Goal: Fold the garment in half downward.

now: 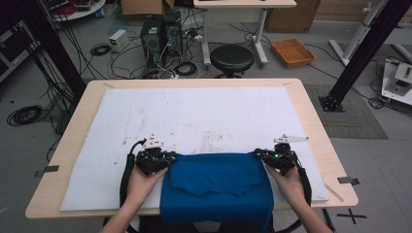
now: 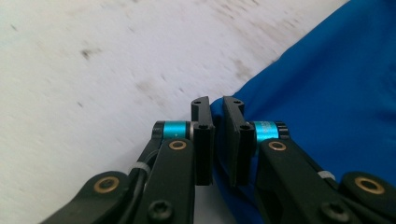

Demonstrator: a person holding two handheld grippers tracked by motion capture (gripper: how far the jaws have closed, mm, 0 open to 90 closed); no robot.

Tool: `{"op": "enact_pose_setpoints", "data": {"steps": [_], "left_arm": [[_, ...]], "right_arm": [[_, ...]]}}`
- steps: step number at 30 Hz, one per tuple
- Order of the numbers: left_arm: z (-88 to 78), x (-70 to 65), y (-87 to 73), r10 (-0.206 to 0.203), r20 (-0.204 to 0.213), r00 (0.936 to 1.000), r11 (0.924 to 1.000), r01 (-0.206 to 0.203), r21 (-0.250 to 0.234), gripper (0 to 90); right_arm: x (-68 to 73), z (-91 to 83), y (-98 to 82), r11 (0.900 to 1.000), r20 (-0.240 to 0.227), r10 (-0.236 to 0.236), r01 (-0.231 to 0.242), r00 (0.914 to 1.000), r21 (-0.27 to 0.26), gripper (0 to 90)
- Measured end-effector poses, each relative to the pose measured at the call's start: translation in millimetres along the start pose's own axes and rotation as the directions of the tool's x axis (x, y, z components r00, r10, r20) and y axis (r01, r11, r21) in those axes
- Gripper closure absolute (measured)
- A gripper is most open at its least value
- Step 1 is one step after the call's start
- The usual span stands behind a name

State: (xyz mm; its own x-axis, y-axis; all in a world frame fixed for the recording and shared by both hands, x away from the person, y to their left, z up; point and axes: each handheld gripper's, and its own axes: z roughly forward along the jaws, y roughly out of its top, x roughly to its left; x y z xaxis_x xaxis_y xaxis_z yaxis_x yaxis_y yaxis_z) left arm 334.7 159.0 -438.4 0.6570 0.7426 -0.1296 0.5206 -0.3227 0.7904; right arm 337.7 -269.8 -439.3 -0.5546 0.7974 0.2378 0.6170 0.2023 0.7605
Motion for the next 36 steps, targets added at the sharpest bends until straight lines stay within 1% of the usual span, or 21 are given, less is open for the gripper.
{"op": "enact_pose_setpoints", "data": {"steps": [4,6,9,12,14,15,19,20,22,23,24,26,27,28,29,30,31,32,33,34,36], "left_arm": [[8.7,15.2,18.8,0.0,-0.024,0.9997,0.9999,-0.001,-0.016,82.8],[13.9,23.3,28.4,0.014,-0.04,0.9991,0.9998,-0.014,-0.012,82.8],[20.8,35.5,39.8,-0.001,-0.039,0.9992,0.9997,0.0,-0.023,82.7],[29.1,46.2,47.8,-0.009,-0.043,0.999,0.9999,0.009,-0.014,82.7],[35.1,52.0,51.0,-0.01,-0.048,0.9988,0.9999,0.01,-0.003,82.7],[38.0,54.4,52.6,0.0,-0.054,0.9985,1.0,0.0,0.006,82.7],[48.7,60.2,53.3,0.006,-0.066,0.9978,1.0,-0.006,-0.004,82.7],[50.7,61.3,53.8,0.01,-0.066,0.9978,0.9999,-0.009,0.012,82.7],[52.7,61.5,54.2,0.01,-0.068,0.9977,0.9997,-0.009,0.02,82.6],[51.9,61.0,54.6,0.002,-0.068,0.9977,0.9999,-0.001,0.011,81.7],[50.0,59.9,55.3,-0.007,-0.083,0.9965,1.0,0.007,0.004,77.3],[42.3,57.4,56.6,-0.021,-0.128,0.9916,0.9997,0.02,-0.011,61.8],[36.2,55.7,55.9,-0.024,-0.129,0.9913,0.9994,0.021,-0.026,60.2],[29.9,53.4,54.3,-0.031,-0.128,0.9913,0.9987,0.026,-0.043,58.1],[23.7,49.7,52.0,-0.054,-0.129,0.9902,0.9971,0.047,-0.059,55.2],[17.6,46.1,48.8,-0.069,-0.126,0.9897,0.9962,0.061,-0.062,53.3],[12.4,42.3,44.5,-0.077,-0.11,0.9909,0.9954,0.07,-0.066,52.9],[6.7,36.5,38.7,-0.082,-0.097,0.9919,0.9957,0.077,-0.052,52.9],[4.4,32.7,35.0,-0.086,-0.092,0.992,0.9956,0.082,-0.044,52.9],[2.2,27.7,29.6,-0.088,-0.082,0.9927,0.9959,0.086,-0.028,53.1],[0.9,19.1,19.9,-0.101,-0.064,0.9928,0.9948,0.102,0.003,53.6]], "right_arm": [[-8.9,11.4,22.6,1.0,0.026,0.001,0.0,0.9996,-0.018,84.7],[-13.0,16.9,32.6,1.0,0.031,-0.002,0.003,0.9995,-0.022,84.7],[-23.2,26.7,48.1,1.0,0.035,0.003,-0.002,0.9994,-0.027,84.7],[-33.2,37.2,60.2,0.999,0.031,0.022,-0.022,0.9993,-0.025,84.7],[-38.1,44.3,66.1,1.0,0.038,0.026,-0.025,0.9989,-0.013,84.7],[-39.6,47.3,67.5,1.0,0.044,0.021,-0.02,0.9988,-0.019,84.7],[-44.9,59.4,68.9,1.0,0.076,0.019,-0.02,0.9969,0.004,84.7],[-45.9,61.2,68.5,1.0,0.08,0.022,-0.022,0.9965,0.006,84.7],[-46.2,63.7,67.6,1.0,0.087,0.018,-0.019,0.996,0.011,84.5],[-45.7,63.8,67.6,1.0,0.094,0.01,-0.011,0.9955,0.013,83.4],[-44.2,63.1,67.9,1.0,0.102,0.008,-0.009,0.9947,0.011,80.7],[-41.4,58.4,69.1,1.0,0.123,-0.011,0.012,0.9924,-0.007,75.5],[-40.2,54.1,69.7,1.0,0.125,-0.012,0.015,0.992,-0.016,73.0],[-38.6,49.4,69.9,0.999,0.129,-0.01,0.015,0.9916,-0.036,68.8],[-36.6,44.1,69.6,0.999,0.136,-0.003,0.01,0.9907,-0.051,67.5],[-34.9,38.4,68.7,0.998,0.132,-0.003,0.011,0.9913,-0.06,66.9],[-32.6,32.8,67.1,0.997,0.127,-0.002,0.012,0.9919,-0.074,64.7],[-29.3,27.4,65.7,0.998,0.132,0.006,0.003,0.9912,-0.068,62.5],[-24.3,20.5,62.1,0.997,0.133,0.01,0.0,0.991,-0.076,62.5],[-21.0,16.1,59.0,0.996,0.126,0.009,0.002,0.992,-0.088,62.5],[-11.9,7.2,48.6,0.996,0.115,0.009,0.001,0.9933,-0.087,62.5]]}}
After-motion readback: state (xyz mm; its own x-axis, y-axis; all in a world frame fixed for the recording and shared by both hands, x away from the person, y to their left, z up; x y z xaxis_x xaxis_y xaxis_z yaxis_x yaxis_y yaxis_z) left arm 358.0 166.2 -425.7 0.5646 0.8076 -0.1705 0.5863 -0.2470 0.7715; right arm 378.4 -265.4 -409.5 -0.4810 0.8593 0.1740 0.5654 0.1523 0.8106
